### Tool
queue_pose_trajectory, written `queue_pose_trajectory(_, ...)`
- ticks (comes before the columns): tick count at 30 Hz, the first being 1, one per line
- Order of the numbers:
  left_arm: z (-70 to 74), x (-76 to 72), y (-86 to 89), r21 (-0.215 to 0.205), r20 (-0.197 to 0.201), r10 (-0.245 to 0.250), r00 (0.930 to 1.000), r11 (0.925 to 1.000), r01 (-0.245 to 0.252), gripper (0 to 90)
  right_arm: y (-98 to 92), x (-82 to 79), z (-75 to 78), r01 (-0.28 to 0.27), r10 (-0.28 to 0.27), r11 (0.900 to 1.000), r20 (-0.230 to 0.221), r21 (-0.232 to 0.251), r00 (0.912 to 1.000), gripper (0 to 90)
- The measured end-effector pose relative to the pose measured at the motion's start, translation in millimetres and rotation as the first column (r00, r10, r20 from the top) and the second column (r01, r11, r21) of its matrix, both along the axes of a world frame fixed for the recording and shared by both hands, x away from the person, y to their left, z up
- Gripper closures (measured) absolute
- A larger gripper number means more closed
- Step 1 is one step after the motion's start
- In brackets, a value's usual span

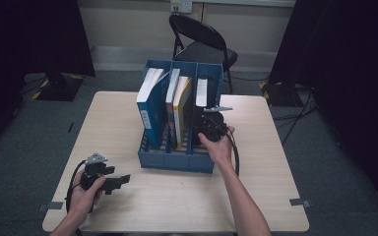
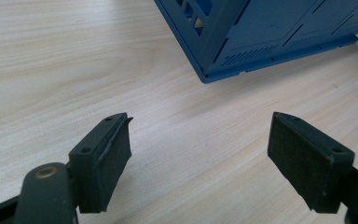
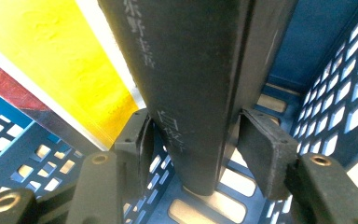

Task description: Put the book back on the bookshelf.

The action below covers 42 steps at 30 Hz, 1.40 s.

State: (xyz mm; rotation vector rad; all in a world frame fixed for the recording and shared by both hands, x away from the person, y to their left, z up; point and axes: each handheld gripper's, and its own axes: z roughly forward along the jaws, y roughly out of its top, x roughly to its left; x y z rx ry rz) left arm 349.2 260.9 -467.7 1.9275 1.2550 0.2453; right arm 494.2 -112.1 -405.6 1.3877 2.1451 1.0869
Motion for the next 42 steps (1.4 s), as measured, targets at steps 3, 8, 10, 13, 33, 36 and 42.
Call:
queue_pose_trajectory(3, -0.9, 0.9, 0.4, 0.002, -0.006, 0.001, 1.0000, 1.0000, -0.001, 21.0, -2.2, 1.3, -0.6, -0.016, 0.016, 1.000, 0.004, 0.002, 0.9999, 45.7)
queue_pose_trajectory(8, -0.6, -0.1, -0.1, 0.003, -0.003, -0.003, 1.0000, 1.0000, 0.003, 21.0, -3.9, 5.1, -0.3, -0.036, 0.036, 0.999, 0.006, -0.008, 0.9993, 45.6)
queue_pose_trajectory(10, -0.2, -1.3, -0.3, -0.002, -0.002, 0.006, 1.0000, 1.0000, -0.006, 21.0, -5.1, 6.7, 0.0, -0.039, 0.039, 0.999, 0.004, -0.009, 0.9992, 45.7)
queue_pose_trajectory(13, -0.1, -1.0, 0.5, 0.003, -0.003, 0.005, 1.0000, 1.0000, -0.005, 21.0, -4.4, 6.4, -0.7, -0.038, 0.038, 0.999, 0.012, -0.008, 0.9992, 45.4)
queue_pose_trajectory(33, 0.8, -1.7, 4.7, 0.015, 0.015, 0.017, 0.9997, 0.9997, -0.017, 20.2, -29.2, -30.2, 20.0, -0.109, 0.107, 0.990, 0.033, 0.089, 0.9937, 21.0)
queue_pose_trajectory(36, 0.7, -1.8, 5.1, 0.016, 0.013, 0.025, 0.9996, 0.9996, -0.025, 19.9, -35.5, -34.0, 22.7, -0.118, 0.116, 0.988, 0.031, 0.100, 0.9928, 18.3)
queue_pose_trajectory(42, 1.6, -1.7, 7.8, 0.010, 0.019, 0.045, 0.9988, 0.9989, -0.046, 17.6, -55.8, -53.0, 27.1, -0.110, 0.105, 0.988, 0.050, 0.106, 0.9932, 16.6)
